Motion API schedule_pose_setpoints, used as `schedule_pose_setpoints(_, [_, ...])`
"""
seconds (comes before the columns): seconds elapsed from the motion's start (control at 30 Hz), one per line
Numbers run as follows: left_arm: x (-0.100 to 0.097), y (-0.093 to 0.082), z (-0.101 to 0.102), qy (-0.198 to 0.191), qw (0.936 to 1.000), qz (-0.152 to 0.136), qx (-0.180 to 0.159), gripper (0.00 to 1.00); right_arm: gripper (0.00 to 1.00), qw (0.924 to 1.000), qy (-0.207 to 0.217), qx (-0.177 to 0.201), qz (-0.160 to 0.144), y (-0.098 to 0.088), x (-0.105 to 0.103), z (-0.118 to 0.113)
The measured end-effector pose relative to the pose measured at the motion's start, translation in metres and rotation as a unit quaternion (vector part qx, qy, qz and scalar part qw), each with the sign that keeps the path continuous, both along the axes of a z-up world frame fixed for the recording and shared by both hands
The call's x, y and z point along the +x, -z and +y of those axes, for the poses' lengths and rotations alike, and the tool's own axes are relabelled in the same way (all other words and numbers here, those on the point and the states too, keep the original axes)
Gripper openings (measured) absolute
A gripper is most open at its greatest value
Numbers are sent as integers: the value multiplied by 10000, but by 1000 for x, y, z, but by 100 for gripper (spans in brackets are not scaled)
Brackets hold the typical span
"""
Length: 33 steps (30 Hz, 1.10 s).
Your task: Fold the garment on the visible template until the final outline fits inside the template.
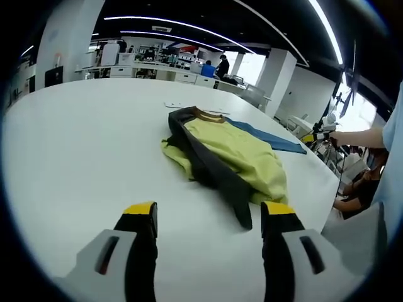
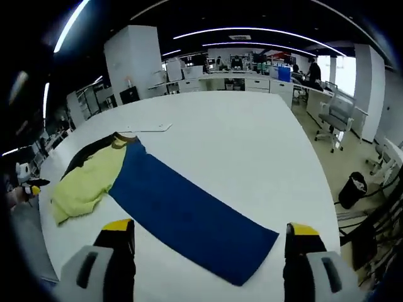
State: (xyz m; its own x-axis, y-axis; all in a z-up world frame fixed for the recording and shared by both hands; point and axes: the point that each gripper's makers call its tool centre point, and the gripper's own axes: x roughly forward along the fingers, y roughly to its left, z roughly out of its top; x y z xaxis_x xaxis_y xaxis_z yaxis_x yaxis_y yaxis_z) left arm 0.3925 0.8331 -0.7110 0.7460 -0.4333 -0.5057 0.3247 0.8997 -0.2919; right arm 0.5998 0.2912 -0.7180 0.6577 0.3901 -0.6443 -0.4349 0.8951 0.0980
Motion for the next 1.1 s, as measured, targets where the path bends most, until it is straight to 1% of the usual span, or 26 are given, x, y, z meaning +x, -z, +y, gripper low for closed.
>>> schedule_pose_setpoints(0.07, [0,2,-2,34,10000,10,-11,63,100,9999,-101,21,-31,-3,-3,10])
schedule_pose_setpoints(0.1, [-1,2,-3,56,10000,21,-7,63,100,9997,-194,102,-98,-7,-4,19])
schedule_pose_setpoints(0.17, [-1,5,-7,116,9999,42,0,63,100,9995,-260,146,-133,-10,-7,27])
schedule_pose_setpoints(0.2, [-1,6,-9,154,9999,57,-10,62,99,9990,-320,217,-225,-14,-7,34])
schedule_pose_setpoints(0.23, [-1,6,-11,175,9998,51,-19,62,98,9989,-354,222,-198,-15,-11,41])
schedule_pose_setpoints(0.3, [-1,6,-15,210,9997,62,-51,62,98,9974,-582,311,-293,-21,-15,55])
schedule_pose_setpoints(0.37, [-1,7,-18,254,9996,66,-68,60,98,9965,-738,194,-326,-23,-19,62])
schedule_pose_setpoints(0.4, [-1,8,-20,280,9995,87,-92,60,98,9958,-800,270,-349,-27,-21,69])
schedule_pose_setpoints(0.5, [-1,9,-26,350,9992,100,-162,56,97,9941,-957,318,-391,-33,-27,81])
schedule_pose_setpoints(0.6, [-1,12,-31,418,9989,128,-171,56,96,9922,-1138,308,-402,-36,-36,94])
schedule_pose_setpoints(0.7, [-2,17,-37,548,9981,197,-178,55,96,9913,-1220,287,-399,-37,-41,100])
schedule_pose_setpoints(0.77, [-2,19,-40,629,9977,208,-165,51,96,9907,-1260,348,-387,-39,-46,106])
schedule_pose_setpoints(0.9, [-1,25,-49,728,9965,282,-289,40,94,9895,-1333,387,-404,-42,-51,114])
schedule_pose_setpoints(0.97, [0,30,-55,805,9959,322,-275,39,93,9891,-1365,386,-393,-42,-53,116])
schedule_pose_setpoints(1.03, [0,36,-59,876,9950,431,-223,36,93,9887,-1398,348,-410,-42,-53,116])
schedule_pose_setpoints(1.1, [1,41,-62,915,9945,468,-195,32,92,9888,-1374,380,-430,-44,-53,116])
